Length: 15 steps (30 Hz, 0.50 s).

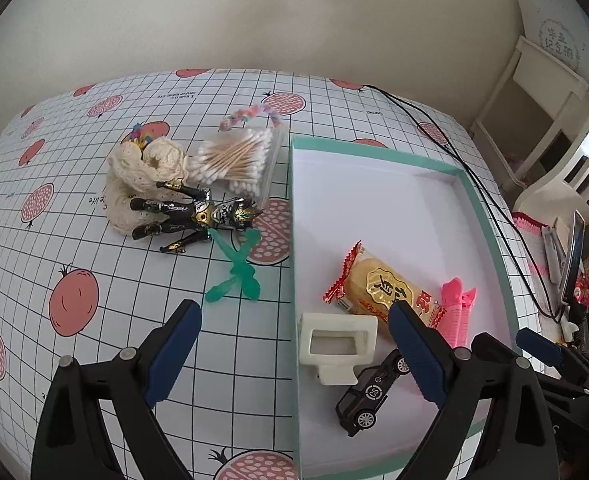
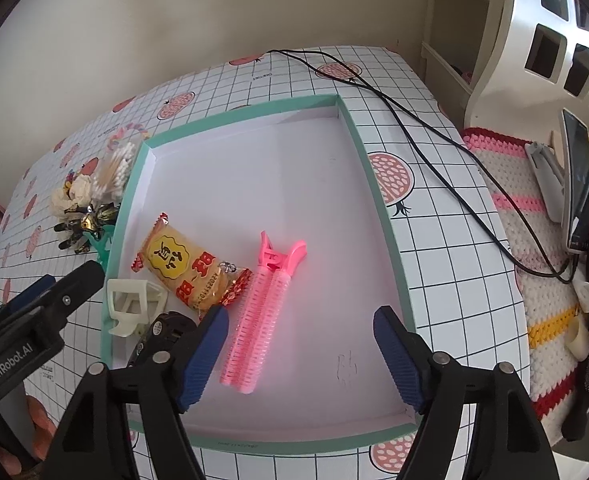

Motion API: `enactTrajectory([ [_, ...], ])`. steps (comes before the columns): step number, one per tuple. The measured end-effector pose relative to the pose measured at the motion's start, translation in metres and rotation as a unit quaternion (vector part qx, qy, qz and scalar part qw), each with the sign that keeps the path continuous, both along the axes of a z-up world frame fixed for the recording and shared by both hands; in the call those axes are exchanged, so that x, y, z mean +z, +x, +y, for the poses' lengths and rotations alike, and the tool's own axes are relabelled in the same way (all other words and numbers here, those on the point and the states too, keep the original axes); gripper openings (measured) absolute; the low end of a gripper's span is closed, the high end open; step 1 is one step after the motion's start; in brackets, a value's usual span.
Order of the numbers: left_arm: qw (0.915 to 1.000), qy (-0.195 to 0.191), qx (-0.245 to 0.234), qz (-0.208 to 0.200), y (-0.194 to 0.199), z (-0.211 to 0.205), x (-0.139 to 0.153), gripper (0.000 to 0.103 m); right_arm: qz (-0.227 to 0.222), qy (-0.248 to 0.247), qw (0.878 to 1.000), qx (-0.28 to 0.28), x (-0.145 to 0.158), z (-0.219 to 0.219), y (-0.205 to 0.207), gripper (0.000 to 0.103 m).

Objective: Organize objects
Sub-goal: 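Open both grippers to drop the pink clip and snack packet in the tray, then move the left tool toward the cream lace scrunchie while the right approaches the green toy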

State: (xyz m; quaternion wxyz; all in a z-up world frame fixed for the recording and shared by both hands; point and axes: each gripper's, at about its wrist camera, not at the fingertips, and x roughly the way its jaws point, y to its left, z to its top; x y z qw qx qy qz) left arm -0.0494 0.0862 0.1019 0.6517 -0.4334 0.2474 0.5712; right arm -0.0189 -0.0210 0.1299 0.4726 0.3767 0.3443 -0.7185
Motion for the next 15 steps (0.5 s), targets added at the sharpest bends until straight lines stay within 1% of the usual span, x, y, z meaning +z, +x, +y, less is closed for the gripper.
enactTrajectory([
  [2, 1.0, -0.002, 0.009, -0.001, -0.002, 0.0, -0.001, 0.095, 0.003, 0.0, 1.0, 0.0, 0.0, 0.0, 0.0, 0.082],
  [6, 0.9997, -0.006, 0.02, -0.011, -0.006, 0.0, -0.003, 0.097, 0.011, 0.0, 1.0, -0.002, -0.001, 0.0, 0.001, 0.096],
  [9, 0.9993, -0.013, 0.032, -0.012, -0.008, 0.0, -0.005, 0.097, 0.014, -0.005, 1.0, -0.004, 0.001, 0.001, 0.002, 0.1],
  [10, 0.9991, -0.014, 0.038, -0.012, -0.01, 0.001, -0.006, 0.097, 0.03, -0.009, 0.996, -0.088, 0.001, 0.001, 0.002, 0.1],
  [15, 0.9978, -0.017, 0.062, -0.019, -0.017, 0.001, -0.008, 0.097, 0.035, -0.005, 0.996, -0.086, -0.001, 0.0, 0.003, 0.102],
])
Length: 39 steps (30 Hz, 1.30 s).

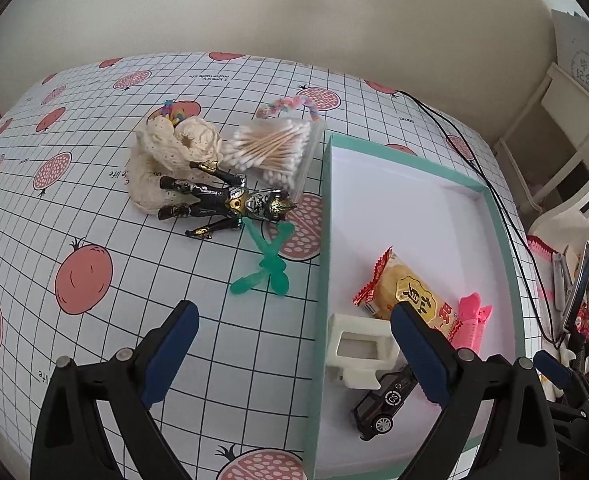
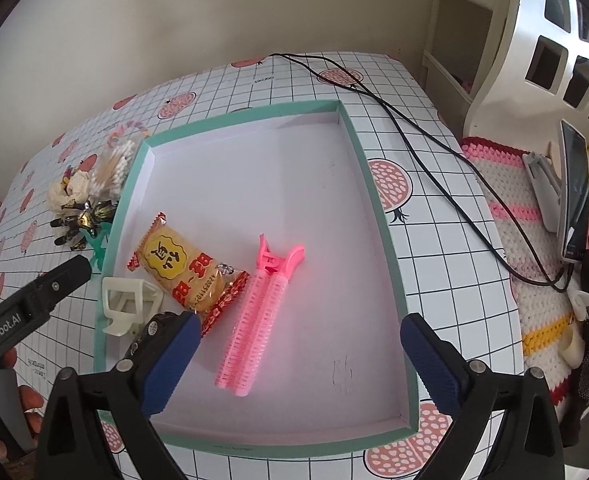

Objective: Organize objects
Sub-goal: 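Move the left tool toward the cream lace scrunchie while the right approaches the green toy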

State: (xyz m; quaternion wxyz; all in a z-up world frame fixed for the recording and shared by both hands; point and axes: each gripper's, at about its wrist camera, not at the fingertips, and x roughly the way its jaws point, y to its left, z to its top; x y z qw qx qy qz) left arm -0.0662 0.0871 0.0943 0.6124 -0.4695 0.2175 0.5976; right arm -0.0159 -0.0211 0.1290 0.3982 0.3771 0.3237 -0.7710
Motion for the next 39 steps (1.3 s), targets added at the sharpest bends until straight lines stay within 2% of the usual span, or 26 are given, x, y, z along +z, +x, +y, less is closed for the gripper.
enactTrajectory([
  [9, 0.9999, 0.001, 0.01, -0.003, -0.002, 0.0, 0.0, 0.097, 0.005, 0.001, 1.0, -0.008, 0.0, 0.0, 0.002, 0.102],
  [23, 0.9995, 0.027, 0.017, -0.005, -0.02, 0.001, 0.008, 0.097, 0.011, -0.023, 1.0, -0.004, 0.013, -0.008, 0.016, 0.102],
  [26, 0.9988, 0.026, 0.038, -0.012, -0.031, 0.002, 0.01, 0.097, 0.022, -0.035, 0.999, -0.004, 0.021, -0.013, 0.021, 0.102],
  [30, 0.9949, 0.041, 0.074, -0.056, -0.051, 0.005, 0.015, 0.097, 0.011, -0.076, 0.997, -0.01, 0.036, -0.018, 0.025, 0.103],
  [33, 0.9916, 0.073, 0.096, -0.048, -0.06, 0.006, 0.024, 0.097, -0.005, -0.087, 0.996, -0.012, 0.041, -0.026, 0.026, 0.103],
  [35, 0.9896, 0.092, 0.105, -0.036, -0.065, 0.008, 0.03, 0.097, 0.002, -0.081, 0.997, -0.005, 0.041, -0.033, 0.027, 0.103],
  [39, 0.988, 0.09, 0.121, -0.034, -0.075, 0.019, 0.031, 0.097, -0.003, -0.078, 0.997, -0.006, 0.039, -0.042, 0.025, 0.103],
])
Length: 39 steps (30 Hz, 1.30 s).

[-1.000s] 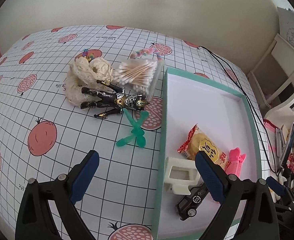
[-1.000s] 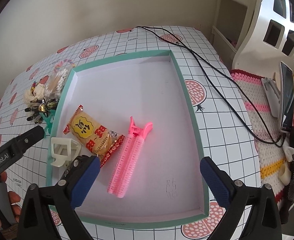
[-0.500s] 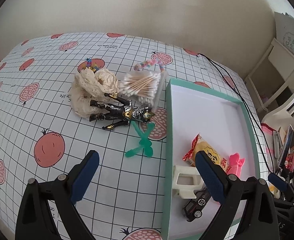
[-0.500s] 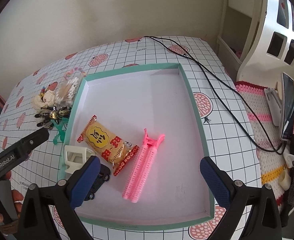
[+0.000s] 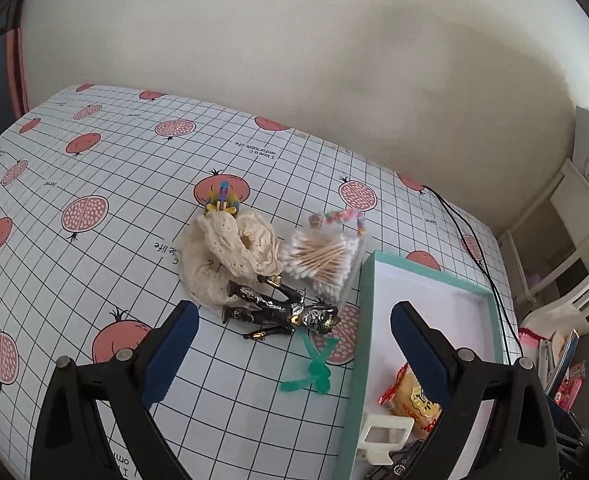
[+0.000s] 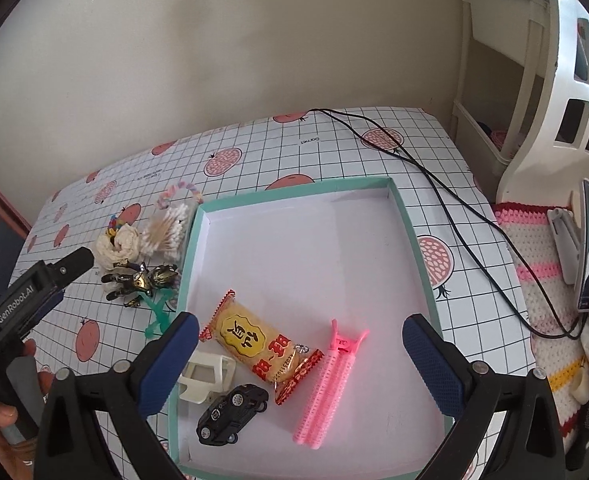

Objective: Organize objects
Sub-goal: 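Move the left tool toward the cream lace scrunchie while the right approaches the green toy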

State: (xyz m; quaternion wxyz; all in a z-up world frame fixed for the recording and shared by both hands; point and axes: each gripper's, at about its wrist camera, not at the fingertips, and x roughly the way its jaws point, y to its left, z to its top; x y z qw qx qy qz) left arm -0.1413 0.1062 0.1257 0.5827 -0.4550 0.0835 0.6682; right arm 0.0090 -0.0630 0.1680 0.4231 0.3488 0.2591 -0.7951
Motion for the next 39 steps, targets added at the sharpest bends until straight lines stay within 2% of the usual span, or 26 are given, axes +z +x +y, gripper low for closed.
enactTrajectory([
  [2, 1.0, -0.007, 0.005, -0.005, -0.003, 0.006, 0.001, 0.097, -0.005, -0.003, 1.0, -0.011, 0.001, -0.004, -0.003, 0.103],
  [8, 0.9998, -0.01, 0.001, -0.016, -0.005, 0.022, 0.015, 0.097, 0.024, -0.015, 0.999, -0.033, 0.02, -0.021, -0.004, 0.103],
  [11, 0.9991, 0.011, -0.009, -0.04, -0.007, 0.025, 0.024, 0.097, 0.02, -0.037, 0.999, -0.026, 0.029, -0.03, 0.002, 0.103],
  [16, 0.9975, 0.018, 0.001, -0.069, -0.017, 0.032, 0.028, 0.097, 0.018, -0.061, 0.998, -0.007, 0.03, -0.049, 0.019, 0.103],
  [20, 0.9989, -0.003, 0.015, -0.045, -0.029, 0.037, 0.025, 0.097, 0.016, -0.056, 0.998, 0.004, 0.022, -0.065, 0.029, 0.103],
  [25, 0.9975, -0.054, -0.006, -0.045, -0.044, 0.052, 0.006, 0.097, 0.008, -0.038, 0.999, 0.006, 0.01, -0.083, 0.033, 0.103],
  [29, 0.9961, -0.082, 0.008, -0.032, -0.057, 0.058, 0.001, 0.097, 0.008, -0.019, 1.0, 0.009, 0.002, -0.099, 0.037, 0.103],
  [31, 0.995, -0.089, 0.011, -0.042, -0.064, 0.061, 0.0, 0.097, -0.002, -0.008, 1.0, 0.016, -0.003, -0.109, 0.041, 0.103],
  [33, 0.9951, -0.08, 0.012, -0.057, -0.07, 0.061, 0.002, 0.097, -0.005, 0.004, 1.0, 0.027, -0.009, -0.118, 0.047, 0.103],
  [35, 0.9959, -0.077, 0.016, -0.045, -0.074, 0.062, 0.001, 0.097, 0.003, 0.018, 0.999, 0.035, -0.015, -0.126, 0.053, 0.103],
  [37, 0.9954, -0.089, 0.022, -0.026, -0.076, 0.064, -0.005, 0.097, 0.008, 0.026, 0.999, 0.043, -0.02, -0.132, 0.059, 0.103],
  [39, 0.9935, -0.103, 0.029, -0.038, -0.083, 0.065, -0.016, 0.097, -0.005, 0.026, 0.999, 0.041, -0.026, -0.136, 0.06, 0.103],
])
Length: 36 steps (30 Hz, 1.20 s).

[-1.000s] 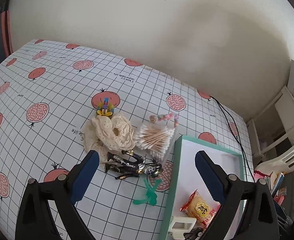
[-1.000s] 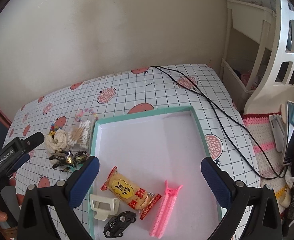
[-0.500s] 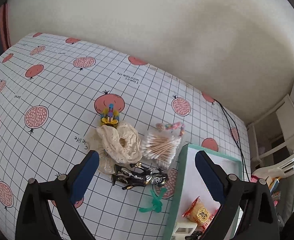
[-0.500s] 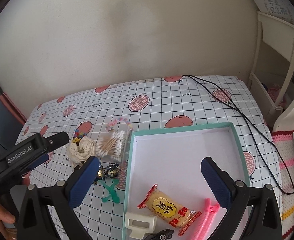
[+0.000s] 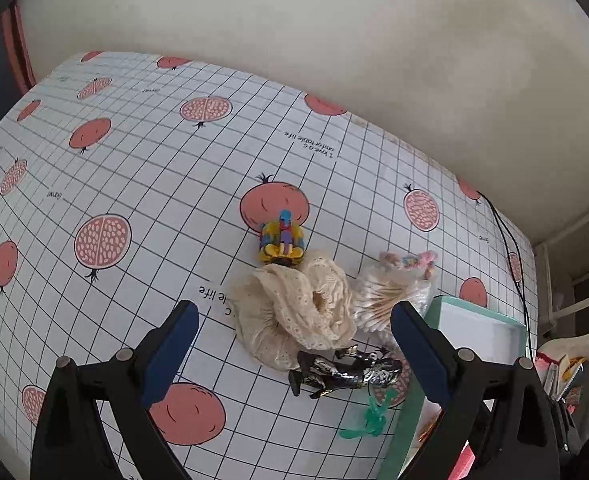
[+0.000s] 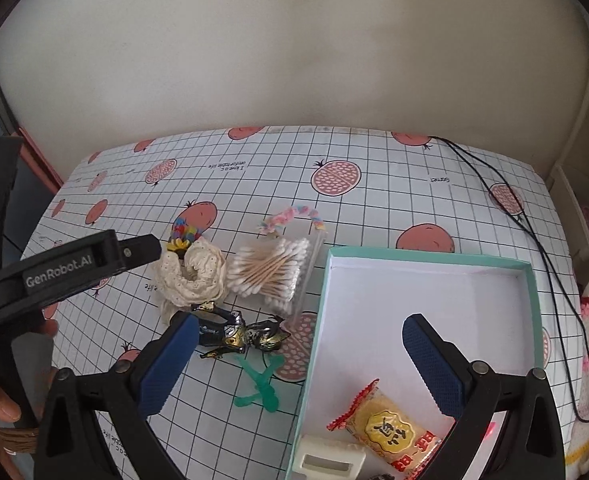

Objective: Organize objects
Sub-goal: 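Move the left tool toward the cream lace scrunchie while the right approaches the green toy, then close the left gripper on the lace scrunchie while the right grasps the green toy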

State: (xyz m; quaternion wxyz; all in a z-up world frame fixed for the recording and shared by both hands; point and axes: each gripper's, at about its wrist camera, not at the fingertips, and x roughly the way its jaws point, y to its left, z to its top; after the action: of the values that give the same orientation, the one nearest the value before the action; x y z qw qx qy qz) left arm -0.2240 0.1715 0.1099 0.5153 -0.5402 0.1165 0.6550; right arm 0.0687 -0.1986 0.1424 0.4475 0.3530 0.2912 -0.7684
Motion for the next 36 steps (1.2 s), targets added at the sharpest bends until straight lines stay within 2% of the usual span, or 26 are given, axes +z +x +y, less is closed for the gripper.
enactTrajectory([
  [4, 0.9994, -0.009, 0.014, -0.029, -0.014, 0.0, -0.02, 0.097, -0.028, 0.009, 1.0, -0.003, -0.013, -0.007, 0.002, 0.103],
  [10, 0.9991, -0.029, 0.005, -0.032, -0.016, 0.005, -0.034, 0.097, -0.042, 0.027, 0.999, -0.01, -0.03, -0.013, 0.005, 0.097],
  [19, 0.9984, -0.031, 0.013, -0.045, -0.01, 0.008, -0.042, 0.097, -0.054, 0.051, 0.997, -0.017, -0.049, -0.018, 0.011, 0.083],
  [26, 0.9968, -0.05, 0.024, -0.057, -0.009, 0.01, -0.064, 0.096, -0.072, 0.073, 0.994, -0.027, -0.063, -0.019, 0.009, 0.061],
  [36, 0.9959, -0.047, 0.043, -0.064, -0.008, 0.006, -0.072, 0.092, -0.091, 0.088, 0.991, -0.043, -0.079, -0.018, 0.005, 0.049],
])
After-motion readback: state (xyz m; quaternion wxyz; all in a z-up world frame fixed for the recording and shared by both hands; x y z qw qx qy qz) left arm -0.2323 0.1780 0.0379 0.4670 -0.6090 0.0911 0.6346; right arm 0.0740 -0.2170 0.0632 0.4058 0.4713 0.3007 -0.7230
